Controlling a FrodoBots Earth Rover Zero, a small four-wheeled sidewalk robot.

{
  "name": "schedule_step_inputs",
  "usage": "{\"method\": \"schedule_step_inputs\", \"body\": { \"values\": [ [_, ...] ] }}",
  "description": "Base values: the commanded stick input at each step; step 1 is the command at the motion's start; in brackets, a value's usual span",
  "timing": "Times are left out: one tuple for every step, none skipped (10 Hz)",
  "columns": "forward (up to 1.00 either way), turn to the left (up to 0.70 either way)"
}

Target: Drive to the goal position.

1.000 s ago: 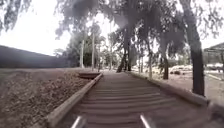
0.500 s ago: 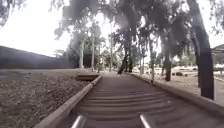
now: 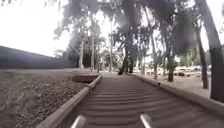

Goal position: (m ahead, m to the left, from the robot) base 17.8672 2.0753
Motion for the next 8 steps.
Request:
{"method": "schedule_step_inputs", "body": {
  "values": [
    [1.0, 0.0],
    [1.0, 0.0],
    [1.0, 0.0],
    [1.0, 0.0],
    [1.0, 0.0],
    [1.0, 0.0],
    [1.0, 0.0],
    [1.0, 0.0]
  ]
}}
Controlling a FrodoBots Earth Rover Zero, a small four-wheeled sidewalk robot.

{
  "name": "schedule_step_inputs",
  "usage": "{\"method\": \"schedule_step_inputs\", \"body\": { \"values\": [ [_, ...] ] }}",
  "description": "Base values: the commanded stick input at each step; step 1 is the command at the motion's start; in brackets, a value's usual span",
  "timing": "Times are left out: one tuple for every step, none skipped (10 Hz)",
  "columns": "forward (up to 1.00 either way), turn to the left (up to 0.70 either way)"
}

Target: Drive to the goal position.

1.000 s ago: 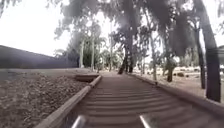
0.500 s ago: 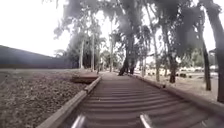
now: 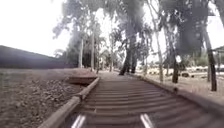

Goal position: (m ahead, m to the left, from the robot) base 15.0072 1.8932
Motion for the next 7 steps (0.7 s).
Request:
{"method": "schedule_step_inputs", "body": {
  "values": [
    [1.0, 0.0],
    [1.0, 0.0],
    [1.0, 0.0],
    [1.0, 0.0],
    [1.0, 0.0],
    [1.0, 0.0],
    [1.0, 0.0]
  ]
}}
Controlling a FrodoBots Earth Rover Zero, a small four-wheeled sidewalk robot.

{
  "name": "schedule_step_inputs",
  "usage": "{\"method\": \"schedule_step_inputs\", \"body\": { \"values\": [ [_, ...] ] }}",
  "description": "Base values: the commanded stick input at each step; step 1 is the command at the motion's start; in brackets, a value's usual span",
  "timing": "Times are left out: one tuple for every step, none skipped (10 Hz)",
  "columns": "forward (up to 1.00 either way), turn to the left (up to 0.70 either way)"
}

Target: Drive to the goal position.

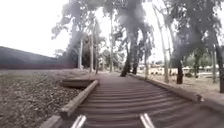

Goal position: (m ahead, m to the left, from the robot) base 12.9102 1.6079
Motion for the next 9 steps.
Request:
{"method": "schedule_step_inputs", "body": {
  "values": [
    [1.0, 0.0],
    [1.0, 0.0],
    [1.0, 0.0],
    [1.0, 0.0],
    [1.0, 0.0],
    [1.0, 0.0],
    [1.0, 0.0],
    [1.0, 0.0],
    [1.0, 0.0]
  ]
}}
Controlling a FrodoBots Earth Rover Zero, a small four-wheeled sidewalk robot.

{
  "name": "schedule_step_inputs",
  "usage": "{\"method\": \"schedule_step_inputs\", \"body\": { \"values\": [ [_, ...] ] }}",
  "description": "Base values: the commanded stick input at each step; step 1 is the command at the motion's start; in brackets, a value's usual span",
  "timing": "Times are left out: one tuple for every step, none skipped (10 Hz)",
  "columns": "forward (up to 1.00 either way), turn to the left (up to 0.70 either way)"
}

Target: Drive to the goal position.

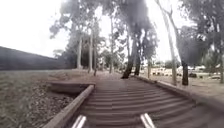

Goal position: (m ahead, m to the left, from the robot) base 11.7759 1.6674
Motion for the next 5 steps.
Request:
{"method": "schedule_step_inputs", "body": {
  "values": [
    [1.0, 0.0],
    [1.0, 0.0],
    [1.0, 0.0],
    [1.0, 0.0],
    [1.0, 0.0]
  ]
}}
